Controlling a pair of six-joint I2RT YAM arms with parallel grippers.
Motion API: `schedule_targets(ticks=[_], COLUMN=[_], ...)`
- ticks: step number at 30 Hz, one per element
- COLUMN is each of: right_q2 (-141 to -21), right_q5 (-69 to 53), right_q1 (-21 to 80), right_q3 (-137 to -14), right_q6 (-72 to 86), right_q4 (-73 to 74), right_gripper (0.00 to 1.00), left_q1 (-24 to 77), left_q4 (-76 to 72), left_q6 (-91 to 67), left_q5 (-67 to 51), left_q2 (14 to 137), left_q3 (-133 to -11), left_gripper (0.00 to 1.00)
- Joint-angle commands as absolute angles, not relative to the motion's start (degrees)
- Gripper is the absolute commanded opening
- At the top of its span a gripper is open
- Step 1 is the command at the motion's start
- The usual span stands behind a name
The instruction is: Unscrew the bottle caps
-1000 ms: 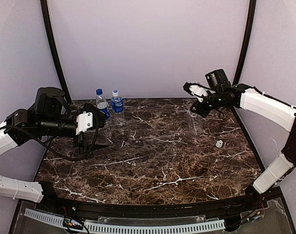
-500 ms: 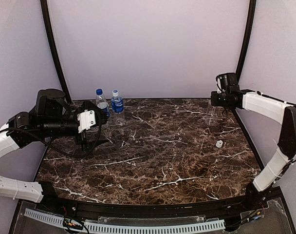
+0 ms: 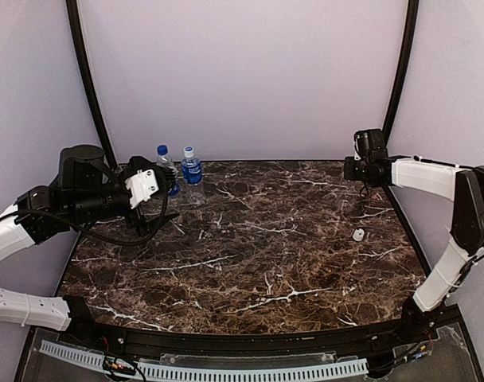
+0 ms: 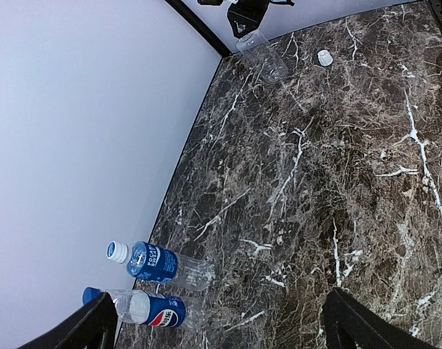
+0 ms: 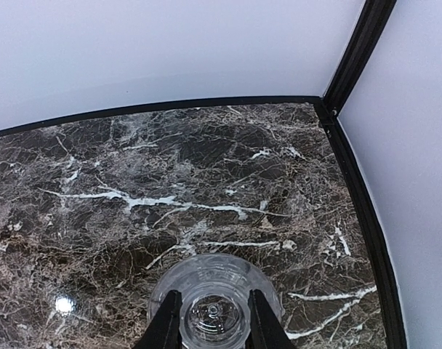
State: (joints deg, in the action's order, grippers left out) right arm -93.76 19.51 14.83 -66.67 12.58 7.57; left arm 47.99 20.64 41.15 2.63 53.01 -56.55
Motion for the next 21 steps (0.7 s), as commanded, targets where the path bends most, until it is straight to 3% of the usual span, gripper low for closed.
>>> schedule_targets(ticks=[1,3,5,6,17,21], right_q2=[-95.3,-95.2,-95.2,-95.2,-94.5,-92.8], right_q5=[20.0,20.3,20.9,21.4,20.0,9.2], right_q1=[14.5,14.5,14.5,14.5,14.6,14.7], right_q3=[-66.5,-68.0,-69.8,-70.9,-84.3,-90.7], right_q6=[11.5,10.5,9.2,8.7,1.3,0.4], right_q4=[10.0,11.4,13.1,14.0,25.1,30.8], right_gripper=[0.41,0.64,0.94,0.98,0.99,0.99], left_q1=[47.7,47.6,47.6,47.6,47.6,45.1], left_q4=[19.5,19.5,19.6,19.6,19.5,17.3], left_q6=[40.3,40.3,40.1,40.0,39.0,36.3], left_q5=[3.1,2.9,2.6,2.5,3.9,11.6], left_q2=[52.8,52.8,52.8,52.7,52.8,54.2], left_q3=[-56.7,-56.9,-56.9,-56.8,-56.8,-57.5], left_gripper=[1.00,1.00,1.00,1.00,1.00,1.00])
